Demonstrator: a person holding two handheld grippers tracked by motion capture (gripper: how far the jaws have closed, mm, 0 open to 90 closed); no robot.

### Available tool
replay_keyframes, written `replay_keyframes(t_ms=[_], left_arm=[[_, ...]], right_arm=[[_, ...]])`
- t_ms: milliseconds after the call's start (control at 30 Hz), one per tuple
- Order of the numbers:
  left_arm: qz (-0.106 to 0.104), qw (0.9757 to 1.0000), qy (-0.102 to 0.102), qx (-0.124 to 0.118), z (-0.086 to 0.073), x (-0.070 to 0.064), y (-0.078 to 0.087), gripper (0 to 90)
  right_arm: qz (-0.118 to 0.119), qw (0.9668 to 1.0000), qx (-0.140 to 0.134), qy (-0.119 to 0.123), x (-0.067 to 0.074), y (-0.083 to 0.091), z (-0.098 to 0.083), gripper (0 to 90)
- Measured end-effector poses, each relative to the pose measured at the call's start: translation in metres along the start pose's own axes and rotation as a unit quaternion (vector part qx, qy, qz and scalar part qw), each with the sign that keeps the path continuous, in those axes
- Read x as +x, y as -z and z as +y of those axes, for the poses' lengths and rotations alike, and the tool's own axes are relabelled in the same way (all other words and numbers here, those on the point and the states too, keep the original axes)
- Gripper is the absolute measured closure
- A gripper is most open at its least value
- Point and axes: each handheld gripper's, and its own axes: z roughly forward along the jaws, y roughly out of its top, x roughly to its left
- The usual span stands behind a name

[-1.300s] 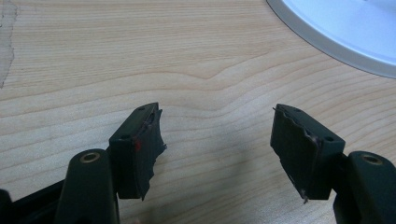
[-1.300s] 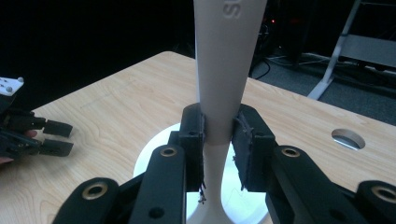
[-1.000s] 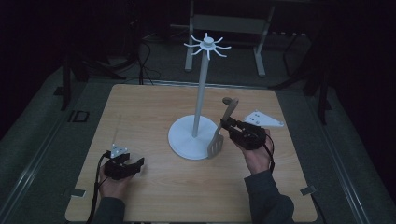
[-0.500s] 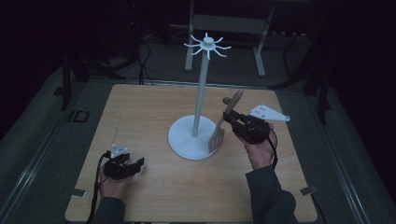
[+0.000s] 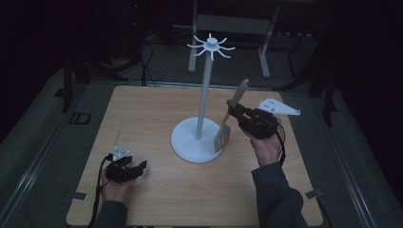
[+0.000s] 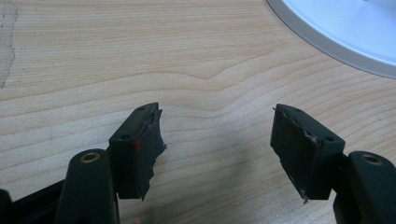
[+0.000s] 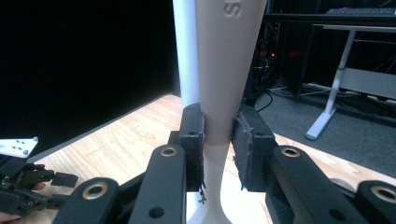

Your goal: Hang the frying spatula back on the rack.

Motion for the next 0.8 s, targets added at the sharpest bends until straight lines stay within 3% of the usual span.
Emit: replay_keyframes(t_ms=[800], left_arm=[[-0.001, 1.0000, 0.001, -0.001, 0.000, 0.000, 0.000, 33.8]], right_arm=[[0.007, 0.9999, -0.011, 0.010, -0.001, -0.003, 0.026, 74.5]])
